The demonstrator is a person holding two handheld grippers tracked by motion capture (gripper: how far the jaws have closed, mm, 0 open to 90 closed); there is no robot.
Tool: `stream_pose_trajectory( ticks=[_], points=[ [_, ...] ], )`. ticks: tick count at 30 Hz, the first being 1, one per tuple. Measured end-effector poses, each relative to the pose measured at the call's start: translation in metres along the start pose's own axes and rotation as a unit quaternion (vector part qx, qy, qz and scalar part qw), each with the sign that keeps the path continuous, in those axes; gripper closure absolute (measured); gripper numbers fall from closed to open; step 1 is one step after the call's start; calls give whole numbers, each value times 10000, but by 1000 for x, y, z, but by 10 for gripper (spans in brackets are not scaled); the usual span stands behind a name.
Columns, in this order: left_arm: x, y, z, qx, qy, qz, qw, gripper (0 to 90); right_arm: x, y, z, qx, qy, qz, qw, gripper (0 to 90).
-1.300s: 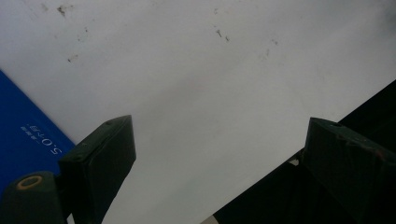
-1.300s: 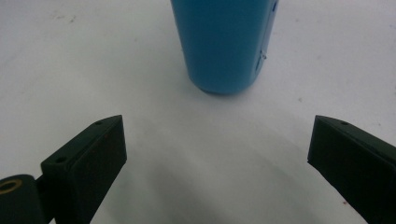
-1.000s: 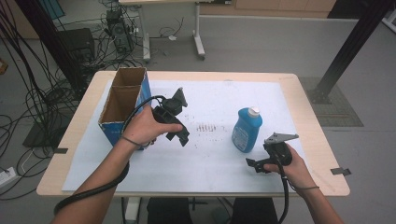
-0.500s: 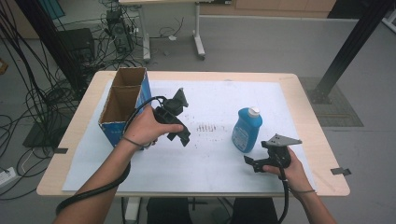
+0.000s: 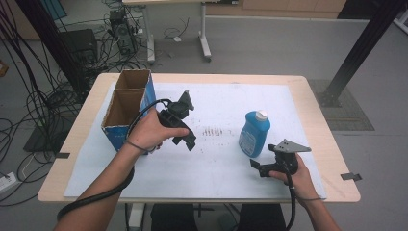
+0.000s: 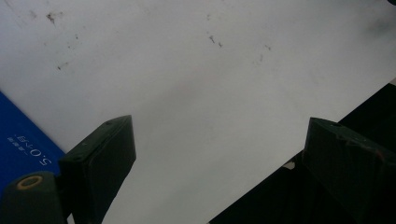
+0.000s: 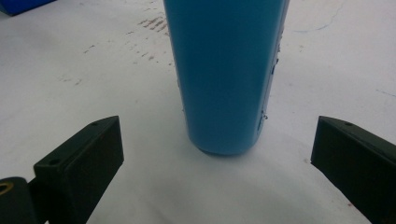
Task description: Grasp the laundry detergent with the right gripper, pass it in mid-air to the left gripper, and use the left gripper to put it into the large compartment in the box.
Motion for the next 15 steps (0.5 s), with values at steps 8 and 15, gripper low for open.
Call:
stream_pose_trajectory(
  ticks=[8,15],
  points=[
    [-1,0,0,10,-17,-15,10000,99,-3,0,3,4,76,30,10000,18],
    [-1,0,1,-2,-19,-18,10000,99,-9,-1,7,26,181,-22,9998,18]
  ],
)
Point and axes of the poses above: each handheld gripper's, and its own axes: x roughly backward along the jaws, z roughly out of its top, y roughly to its right, the point moved 9 cm from there along -x, roughly forward along the jaws, and after that the axes turned 12 degrees about -z, right-handed, at the moved point
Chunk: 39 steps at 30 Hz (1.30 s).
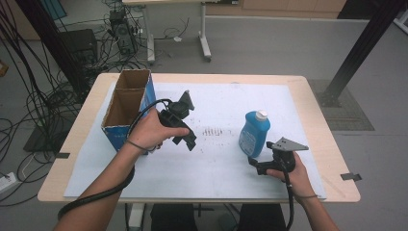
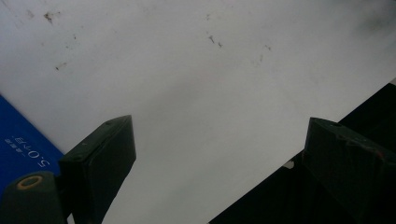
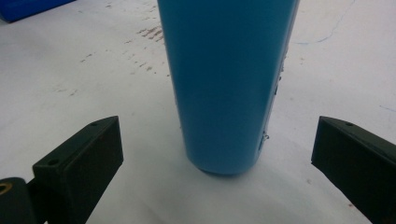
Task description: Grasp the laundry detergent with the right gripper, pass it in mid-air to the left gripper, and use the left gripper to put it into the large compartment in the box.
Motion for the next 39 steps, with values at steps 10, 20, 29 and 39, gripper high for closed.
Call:
stream_pose_trajectory(
  ticks=[10,20,29,39],
  points=[
    [0,0,0,10,-5,4,10000,99,-11,1,4,-21,63,-37,10000,20],
    [0,-2,0,24,-9,-3,10000,100,-25,-1,9,2,139,-61,9999,22],
    [0,-1,1,21,-5,-6,10000,100,-31,-2,10,-51,194,-97,9998,23],
    [1,-1,1,29,-6,11,10000,100,-33,-2,10,-107,221,-80,9997,24]
  ],
)
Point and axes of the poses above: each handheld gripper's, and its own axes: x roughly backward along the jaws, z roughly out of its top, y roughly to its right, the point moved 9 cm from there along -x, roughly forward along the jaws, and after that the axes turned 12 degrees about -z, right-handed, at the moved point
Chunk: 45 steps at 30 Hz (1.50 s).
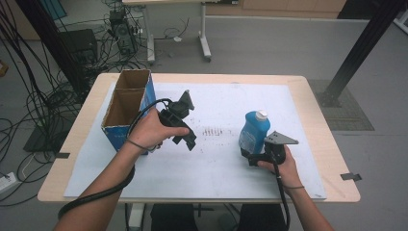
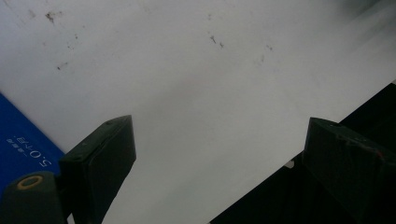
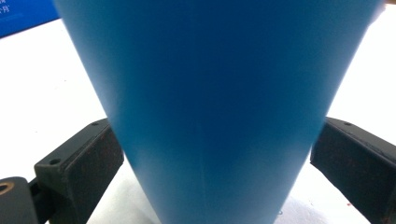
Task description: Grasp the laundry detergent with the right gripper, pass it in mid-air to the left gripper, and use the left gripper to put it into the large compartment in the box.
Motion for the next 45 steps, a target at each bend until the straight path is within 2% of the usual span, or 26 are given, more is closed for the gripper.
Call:
stream_pose_trajectory(
  ticks=[45],
  points=[
    [-1,2,2,-19,-10,-4,10000,100,1,-6,0,-62,28,72,10000,27]
  ],
)
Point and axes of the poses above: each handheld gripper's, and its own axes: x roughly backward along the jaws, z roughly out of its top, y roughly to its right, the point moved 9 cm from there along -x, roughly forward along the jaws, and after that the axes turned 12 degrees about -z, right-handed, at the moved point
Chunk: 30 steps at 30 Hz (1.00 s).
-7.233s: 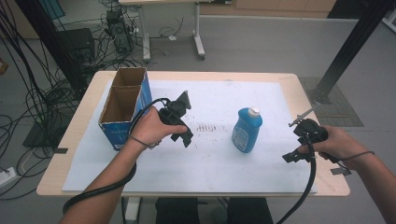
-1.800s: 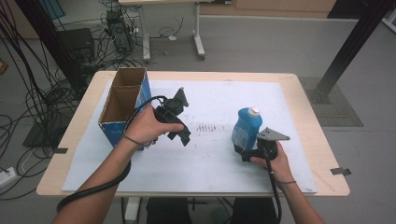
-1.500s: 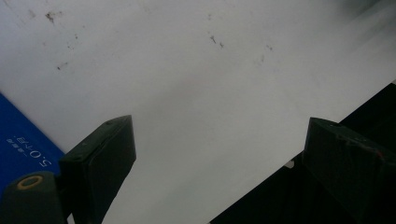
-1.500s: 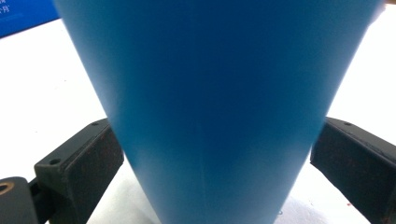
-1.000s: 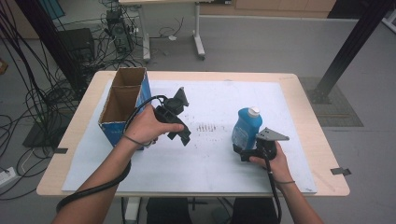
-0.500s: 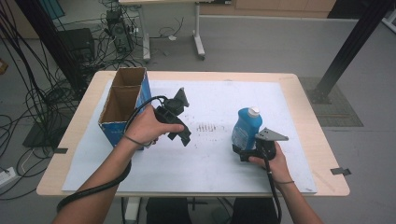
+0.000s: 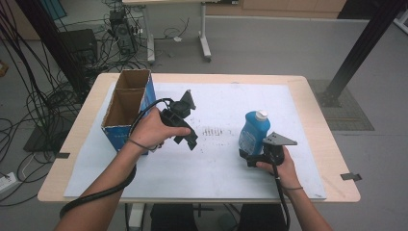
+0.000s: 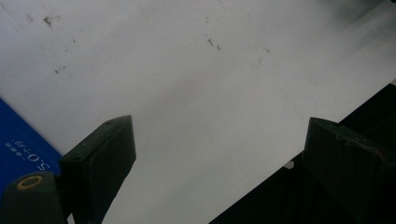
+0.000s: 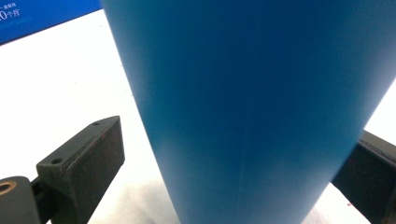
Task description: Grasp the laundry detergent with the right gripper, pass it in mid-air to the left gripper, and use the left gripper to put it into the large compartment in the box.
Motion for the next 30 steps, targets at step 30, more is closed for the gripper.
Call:
stream_pose_trajectory(
  ticks=[30],
  points=[
    [-2,-1,-2,-6,-15,-32,10000,100,-2,-4,1,-32,32,2,10000,24]
  ],
)
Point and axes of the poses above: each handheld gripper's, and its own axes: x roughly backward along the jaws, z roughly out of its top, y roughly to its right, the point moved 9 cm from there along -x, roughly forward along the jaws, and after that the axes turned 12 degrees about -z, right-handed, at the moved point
